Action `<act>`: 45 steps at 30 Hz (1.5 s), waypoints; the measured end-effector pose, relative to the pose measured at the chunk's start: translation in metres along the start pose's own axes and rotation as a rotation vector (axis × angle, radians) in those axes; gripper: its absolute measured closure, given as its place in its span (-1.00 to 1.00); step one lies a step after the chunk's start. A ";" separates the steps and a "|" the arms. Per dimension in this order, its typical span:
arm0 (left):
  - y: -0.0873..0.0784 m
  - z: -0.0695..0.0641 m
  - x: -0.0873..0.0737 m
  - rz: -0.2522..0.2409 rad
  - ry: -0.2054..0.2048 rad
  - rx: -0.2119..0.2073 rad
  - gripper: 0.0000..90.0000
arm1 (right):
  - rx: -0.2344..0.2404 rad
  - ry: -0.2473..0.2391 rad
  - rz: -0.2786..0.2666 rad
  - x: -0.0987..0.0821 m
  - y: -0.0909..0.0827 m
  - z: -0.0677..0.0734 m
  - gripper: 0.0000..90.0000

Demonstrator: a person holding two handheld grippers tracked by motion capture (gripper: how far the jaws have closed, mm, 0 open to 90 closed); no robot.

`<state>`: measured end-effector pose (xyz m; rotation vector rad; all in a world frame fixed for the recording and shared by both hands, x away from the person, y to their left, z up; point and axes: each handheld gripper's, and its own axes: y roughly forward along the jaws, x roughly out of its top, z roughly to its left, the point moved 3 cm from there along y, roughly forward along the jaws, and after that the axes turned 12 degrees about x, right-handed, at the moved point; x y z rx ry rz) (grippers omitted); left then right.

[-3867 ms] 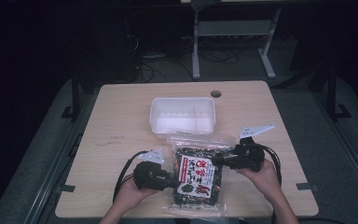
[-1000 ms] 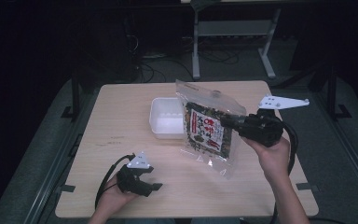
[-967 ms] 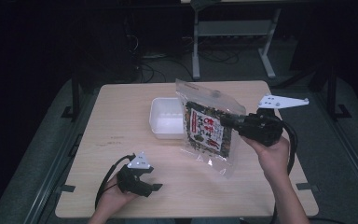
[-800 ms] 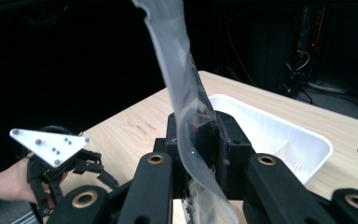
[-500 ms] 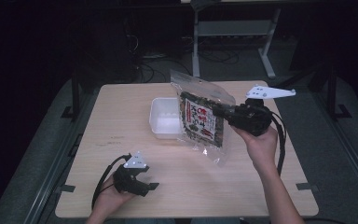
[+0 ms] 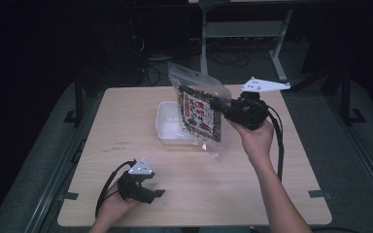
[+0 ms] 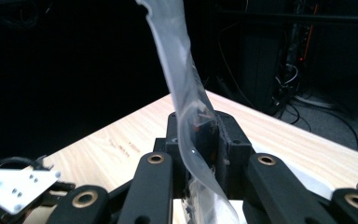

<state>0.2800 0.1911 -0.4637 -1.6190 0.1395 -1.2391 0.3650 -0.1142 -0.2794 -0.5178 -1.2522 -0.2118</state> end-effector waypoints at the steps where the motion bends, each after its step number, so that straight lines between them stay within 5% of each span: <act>1: 0.000 0.000 0.000 0.000 -0.001 0.001 -0.44 | -0.002 -0.004 -0.001 0.001 0.002 -0.001 0.71; 25: -0.002 0.005 -0.001 -0.009 -0.014 0.008 -0.44 | -0.072 -0.030 -0.055 0.025 0.057 -0.020 0.71; 45: -0.003 0.008 -0.001 -0.021 -0.018 0.010 -0.44 | -0.079 -0.054 -0.027 0.008 0.098 -0.042 0.71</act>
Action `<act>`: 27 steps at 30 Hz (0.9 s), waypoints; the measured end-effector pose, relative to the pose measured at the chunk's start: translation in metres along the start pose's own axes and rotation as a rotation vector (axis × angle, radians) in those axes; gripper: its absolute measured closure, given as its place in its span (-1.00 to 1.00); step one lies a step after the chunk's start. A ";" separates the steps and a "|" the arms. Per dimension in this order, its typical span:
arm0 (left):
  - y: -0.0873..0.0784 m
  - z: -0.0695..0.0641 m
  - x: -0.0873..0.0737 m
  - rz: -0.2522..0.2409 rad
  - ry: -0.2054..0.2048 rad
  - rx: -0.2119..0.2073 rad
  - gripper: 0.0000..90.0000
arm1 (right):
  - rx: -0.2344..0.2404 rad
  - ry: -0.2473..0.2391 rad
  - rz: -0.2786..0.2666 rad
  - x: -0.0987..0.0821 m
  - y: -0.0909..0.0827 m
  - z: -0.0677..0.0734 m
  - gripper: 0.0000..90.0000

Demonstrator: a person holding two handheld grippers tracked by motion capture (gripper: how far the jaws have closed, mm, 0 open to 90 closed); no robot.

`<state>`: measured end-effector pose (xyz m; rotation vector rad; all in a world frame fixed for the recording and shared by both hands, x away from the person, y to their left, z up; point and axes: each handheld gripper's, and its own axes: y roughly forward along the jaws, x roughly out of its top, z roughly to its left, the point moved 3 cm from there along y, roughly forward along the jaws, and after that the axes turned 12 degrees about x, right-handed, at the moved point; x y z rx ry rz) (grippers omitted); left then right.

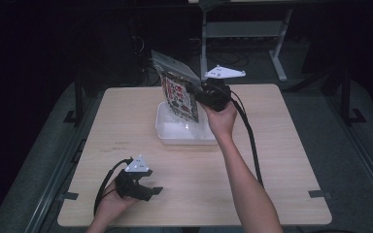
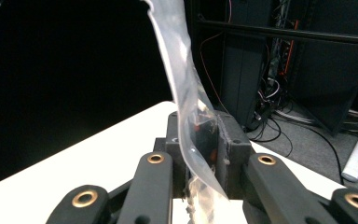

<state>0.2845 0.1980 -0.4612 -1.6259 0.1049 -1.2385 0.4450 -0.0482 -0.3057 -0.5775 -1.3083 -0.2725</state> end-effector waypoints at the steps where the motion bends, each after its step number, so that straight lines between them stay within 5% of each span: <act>1: 0.000 0.000 0.000 0.001 0.000 0.000 -0.44 | 0.002 -0.005 0.000 -0.001 0.003 0.000 0.71; 27: 0.001 0.001 0.001 0.003 0.000 0.003 -0.44 | -0.013 0.049 -0.016 -0.043 0.019 -0.013 0.70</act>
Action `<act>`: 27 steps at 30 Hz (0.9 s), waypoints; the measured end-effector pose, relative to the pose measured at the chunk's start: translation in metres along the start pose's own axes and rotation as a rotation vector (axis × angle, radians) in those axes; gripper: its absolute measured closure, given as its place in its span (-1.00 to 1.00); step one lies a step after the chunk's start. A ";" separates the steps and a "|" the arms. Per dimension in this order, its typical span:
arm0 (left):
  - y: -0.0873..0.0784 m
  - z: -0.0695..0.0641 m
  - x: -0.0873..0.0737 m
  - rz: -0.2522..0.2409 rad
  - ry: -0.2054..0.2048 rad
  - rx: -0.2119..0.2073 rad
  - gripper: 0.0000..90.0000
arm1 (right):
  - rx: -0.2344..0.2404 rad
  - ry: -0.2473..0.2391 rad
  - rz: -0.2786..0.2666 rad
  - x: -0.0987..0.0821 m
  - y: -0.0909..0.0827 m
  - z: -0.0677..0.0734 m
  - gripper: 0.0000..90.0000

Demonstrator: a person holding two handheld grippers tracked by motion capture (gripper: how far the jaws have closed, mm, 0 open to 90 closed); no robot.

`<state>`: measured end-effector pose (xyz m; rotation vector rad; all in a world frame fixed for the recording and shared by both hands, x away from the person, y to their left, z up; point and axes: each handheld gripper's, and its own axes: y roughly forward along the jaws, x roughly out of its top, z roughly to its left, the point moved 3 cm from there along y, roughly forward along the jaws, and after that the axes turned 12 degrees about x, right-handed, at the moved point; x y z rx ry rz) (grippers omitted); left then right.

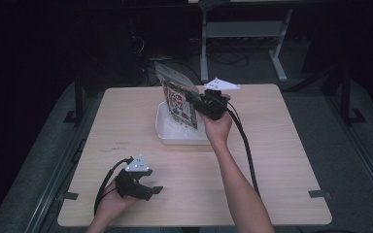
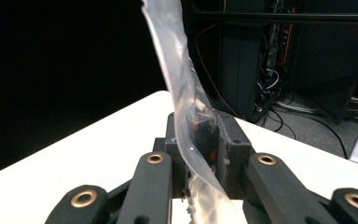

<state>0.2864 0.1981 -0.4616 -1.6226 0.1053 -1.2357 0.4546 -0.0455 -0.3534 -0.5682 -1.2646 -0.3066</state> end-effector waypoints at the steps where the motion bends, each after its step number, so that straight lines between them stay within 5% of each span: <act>1: 0.000 0.000 0.000 0.000 -0.001 0.000 -0.44 | 0.000 -0.002 0.000 0.000 0.000 0.000 0.70; 27: 0.003 0.001 0.000 0.006 -0.007 -0.005 -0.44 | 0.018 0.030 0.023 -0.012 -0.008 -0.010 0.69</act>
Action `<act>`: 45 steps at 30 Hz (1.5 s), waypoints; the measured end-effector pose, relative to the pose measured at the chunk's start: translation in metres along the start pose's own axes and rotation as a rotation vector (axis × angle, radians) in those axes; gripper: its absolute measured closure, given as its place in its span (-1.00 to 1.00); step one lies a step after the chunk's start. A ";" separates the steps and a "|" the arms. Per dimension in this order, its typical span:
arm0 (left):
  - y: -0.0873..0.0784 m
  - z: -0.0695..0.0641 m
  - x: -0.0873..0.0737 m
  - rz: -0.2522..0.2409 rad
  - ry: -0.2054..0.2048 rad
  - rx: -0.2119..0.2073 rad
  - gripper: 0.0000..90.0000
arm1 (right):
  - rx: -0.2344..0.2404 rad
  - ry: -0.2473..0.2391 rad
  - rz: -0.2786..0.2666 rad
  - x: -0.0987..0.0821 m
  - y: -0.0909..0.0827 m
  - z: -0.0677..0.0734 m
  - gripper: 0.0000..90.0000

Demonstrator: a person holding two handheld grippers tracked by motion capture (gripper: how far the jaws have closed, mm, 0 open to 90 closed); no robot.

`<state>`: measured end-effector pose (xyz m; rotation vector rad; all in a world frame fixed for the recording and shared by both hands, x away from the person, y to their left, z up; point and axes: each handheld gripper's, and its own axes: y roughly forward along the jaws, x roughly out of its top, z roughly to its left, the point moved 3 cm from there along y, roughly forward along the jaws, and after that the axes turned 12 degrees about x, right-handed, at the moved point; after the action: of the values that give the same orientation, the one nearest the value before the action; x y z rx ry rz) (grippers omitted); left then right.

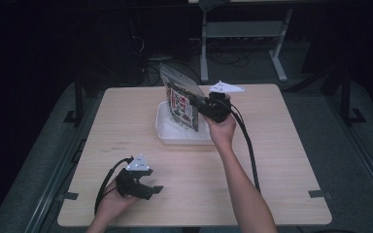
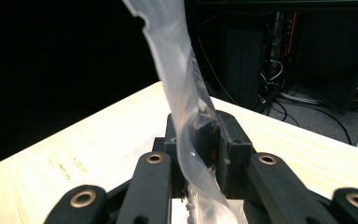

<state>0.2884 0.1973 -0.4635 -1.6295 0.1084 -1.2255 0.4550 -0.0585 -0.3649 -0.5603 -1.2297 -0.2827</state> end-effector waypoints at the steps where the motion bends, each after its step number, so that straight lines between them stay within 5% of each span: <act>1: 0.000 0.000 0.000 0.000 0.001 0.000 -0.44 | 0.001 0.008 -0.003 0.000 0.000 -0.001 0.69; 9: 0.000 0.001 0.000 -0.002 -0.001 0.000 -0.44 | 0.020 0.042 0.014 0.002 -0.003 -0.006 0.63; 21: 0.000 0.000 0.001 -0.002 0.004 0.000 -0.44 | 0.017 0.051 0.055 0.001 -0.013 -0.007 0.11; 45: 0.002 -0.002 0.001 0.002 0.010 -0.004 -0.44 | 0.080 0.037 0.088 -0.012 -0.035 0.002 -0.04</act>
<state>0.2882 0.1944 -0.4644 -1.6265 0.1187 -1.2329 0.4324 -0.0880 -0.3668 -0.5362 -1.1715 -0.1680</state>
